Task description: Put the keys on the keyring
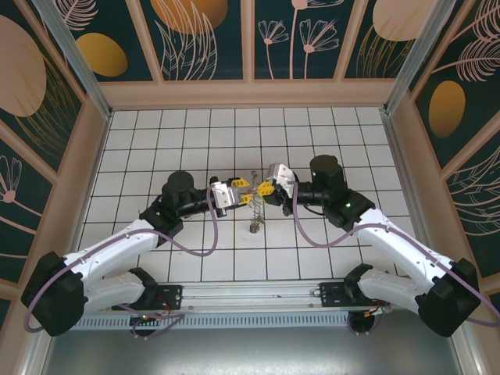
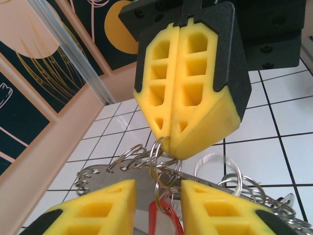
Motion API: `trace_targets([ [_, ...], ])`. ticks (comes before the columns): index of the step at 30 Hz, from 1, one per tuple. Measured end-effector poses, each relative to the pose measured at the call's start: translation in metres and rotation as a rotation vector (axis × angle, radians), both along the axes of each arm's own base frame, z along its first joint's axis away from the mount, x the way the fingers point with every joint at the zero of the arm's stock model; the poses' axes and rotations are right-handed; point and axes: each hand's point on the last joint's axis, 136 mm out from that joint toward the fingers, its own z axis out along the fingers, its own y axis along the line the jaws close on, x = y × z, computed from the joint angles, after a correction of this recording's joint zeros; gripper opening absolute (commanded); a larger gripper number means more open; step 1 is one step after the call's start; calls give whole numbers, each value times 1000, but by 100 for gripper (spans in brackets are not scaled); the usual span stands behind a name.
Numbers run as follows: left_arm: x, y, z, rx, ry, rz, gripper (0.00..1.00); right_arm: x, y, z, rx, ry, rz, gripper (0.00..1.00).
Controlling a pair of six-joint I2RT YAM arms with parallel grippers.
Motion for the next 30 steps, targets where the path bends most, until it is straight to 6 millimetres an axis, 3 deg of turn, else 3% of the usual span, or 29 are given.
trace_targets([
  [12,-5,-3,7,-39,26,-29,23,-1,4,5,34,-24,8,0],
  [20,-5,-3,4,-43,60,-36,0,2,5,1,21,-67,-5,0],
  [28,-6,-1,-10,14,85,-35,0,0,4,-17,-62,-135,37,1],
  [30,-6,-2,-16,48,100,-39,0,-2,3,-24,-96,-151,55,7],
])
